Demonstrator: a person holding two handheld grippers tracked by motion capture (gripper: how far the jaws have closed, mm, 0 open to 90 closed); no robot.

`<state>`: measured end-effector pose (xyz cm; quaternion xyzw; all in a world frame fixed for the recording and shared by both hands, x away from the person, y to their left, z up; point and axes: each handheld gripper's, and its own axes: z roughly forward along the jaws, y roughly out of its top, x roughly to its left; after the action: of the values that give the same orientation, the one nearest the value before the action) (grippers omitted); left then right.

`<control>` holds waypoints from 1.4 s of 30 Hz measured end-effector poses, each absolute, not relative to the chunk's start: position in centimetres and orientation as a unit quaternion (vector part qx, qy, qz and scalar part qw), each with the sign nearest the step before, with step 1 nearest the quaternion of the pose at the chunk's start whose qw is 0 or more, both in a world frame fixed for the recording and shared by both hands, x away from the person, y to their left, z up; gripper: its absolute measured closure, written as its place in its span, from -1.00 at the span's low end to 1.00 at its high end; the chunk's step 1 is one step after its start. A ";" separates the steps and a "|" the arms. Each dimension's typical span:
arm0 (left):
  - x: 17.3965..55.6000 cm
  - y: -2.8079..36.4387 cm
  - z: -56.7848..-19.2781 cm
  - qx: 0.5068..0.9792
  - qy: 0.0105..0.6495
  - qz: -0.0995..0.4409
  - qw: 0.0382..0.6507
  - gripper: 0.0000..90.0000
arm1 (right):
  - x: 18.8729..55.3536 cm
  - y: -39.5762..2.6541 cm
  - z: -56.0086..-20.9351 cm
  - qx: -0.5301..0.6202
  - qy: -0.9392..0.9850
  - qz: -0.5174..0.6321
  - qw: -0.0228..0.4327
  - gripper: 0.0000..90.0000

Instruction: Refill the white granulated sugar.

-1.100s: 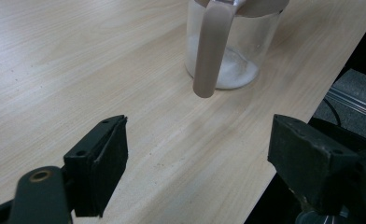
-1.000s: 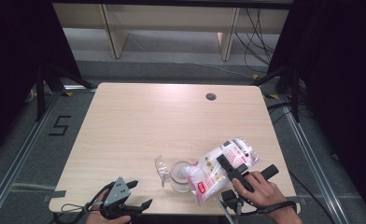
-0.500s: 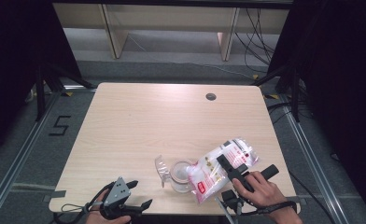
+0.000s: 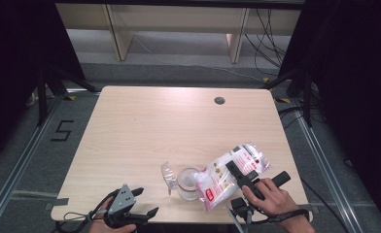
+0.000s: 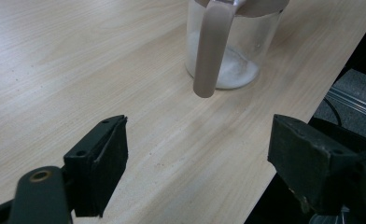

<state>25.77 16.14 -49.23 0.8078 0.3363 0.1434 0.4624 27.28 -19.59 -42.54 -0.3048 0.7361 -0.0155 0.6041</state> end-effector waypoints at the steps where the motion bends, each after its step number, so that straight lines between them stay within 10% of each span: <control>1: 25.8 16.2 -49.2 0.809 0.335 0.145 0.460 -0.56 | 27.3 -19.6 -42.5 -0.309 0.736 -0.017 0.603 0.36; 42: 25.7 16.3 -49.3 0.809 0.335 0.148 0.459 -0.56 | 27.3 -19.3 -42.7 -0.317 0.734 -0.018 0.601 0.39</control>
<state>25.72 16.27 -49.31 0.8091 0.3352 0.1476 0.4595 27.33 -19.29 -42.67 -0.3173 0.7335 -0.0178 0.6008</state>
